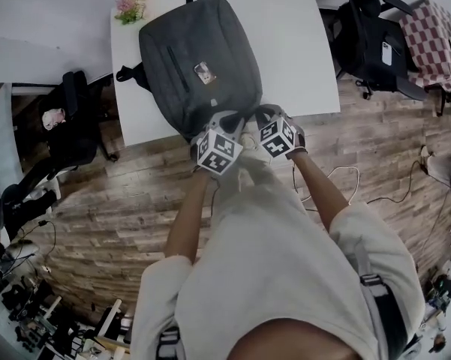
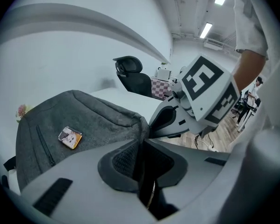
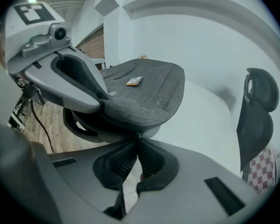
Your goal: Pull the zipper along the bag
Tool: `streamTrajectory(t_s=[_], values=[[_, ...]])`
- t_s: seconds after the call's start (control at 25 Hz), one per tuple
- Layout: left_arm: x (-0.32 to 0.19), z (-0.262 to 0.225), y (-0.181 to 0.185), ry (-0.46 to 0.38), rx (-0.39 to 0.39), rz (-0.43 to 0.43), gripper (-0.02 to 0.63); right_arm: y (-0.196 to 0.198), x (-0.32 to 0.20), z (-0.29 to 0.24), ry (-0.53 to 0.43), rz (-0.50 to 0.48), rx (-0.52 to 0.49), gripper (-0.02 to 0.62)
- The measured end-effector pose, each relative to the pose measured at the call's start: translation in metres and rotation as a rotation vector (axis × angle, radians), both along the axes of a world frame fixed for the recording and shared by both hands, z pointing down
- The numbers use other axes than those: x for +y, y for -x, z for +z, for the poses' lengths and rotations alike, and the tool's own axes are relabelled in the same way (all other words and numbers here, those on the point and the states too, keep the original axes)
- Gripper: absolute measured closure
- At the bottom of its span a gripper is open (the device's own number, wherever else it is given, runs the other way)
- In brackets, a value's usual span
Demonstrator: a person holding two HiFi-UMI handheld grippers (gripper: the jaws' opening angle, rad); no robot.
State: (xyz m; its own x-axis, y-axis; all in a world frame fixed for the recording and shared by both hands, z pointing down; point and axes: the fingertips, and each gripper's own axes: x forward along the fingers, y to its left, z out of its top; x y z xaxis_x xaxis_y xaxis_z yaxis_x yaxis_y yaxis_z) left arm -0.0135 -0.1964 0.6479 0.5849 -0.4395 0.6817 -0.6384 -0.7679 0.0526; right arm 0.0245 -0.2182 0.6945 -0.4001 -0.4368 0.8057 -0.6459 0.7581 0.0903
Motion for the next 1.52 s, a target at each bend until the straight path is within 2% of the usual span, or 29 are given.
streamTrajectory(t_s=[0.24,0.48,0.52,0.6,0.68,0.88,1.04,1.24,1.36,1.52], values=[[-0.001,0.004,-0.019,0.026,-0.009,0.014,0.548,-0.002,0.020,-0.002,0.020,0.073,-0.023,0.577],[0.005,-0.002,-0.019,-0.005,0.019,0.053,0.538,-0.003,0.017,0.000,0.043,0.054,-0.040,0.577],[0.008,-0.004,-0.018,-0.020,0.009,0.071,0.530,-0.004,0.016,0.000,0.043,0.050,-0.040,0.577],[0.016,-0.006,-0.017,-0.047,-0.022,0.124,0.450,-0.005,0.015,0.000,0.046,0.045,-0.041,0.577],[0.025,-0.008,-0.012,-0.073,-0.057,0.166,0.436,-0.006,0.014,0.000,0.050,0.049,-0.047,0.577],[0.034,-0.007,0.029,-0.099,-0.140,0.142,0.405,-0.022,0.001,0.001,0.046,0.097,-0.048,0.577],[0.039,0.000,0.053,-0.094,-0.173,0.130,0.405,-0.047,-0.020,0.001,0.029,0.116,-0.005,0.577],[0.032,0.008,0.039,-0.115,-0.190,0.168,0.408,-0.071,-0.046,0.002,0.013,0.121,0.044,0.577],[0.025,0.011,0.031,-0.132,-0.194,0.175,0.465,-0.080,-0.055,0.001,0.008,0.124,0.066,0.577],[0.026,0.013,0.024,-0.117,-0.186,0.198,0.504,-0.083,-0.054,0.000,0.004,0.141,0.070,0.577]])
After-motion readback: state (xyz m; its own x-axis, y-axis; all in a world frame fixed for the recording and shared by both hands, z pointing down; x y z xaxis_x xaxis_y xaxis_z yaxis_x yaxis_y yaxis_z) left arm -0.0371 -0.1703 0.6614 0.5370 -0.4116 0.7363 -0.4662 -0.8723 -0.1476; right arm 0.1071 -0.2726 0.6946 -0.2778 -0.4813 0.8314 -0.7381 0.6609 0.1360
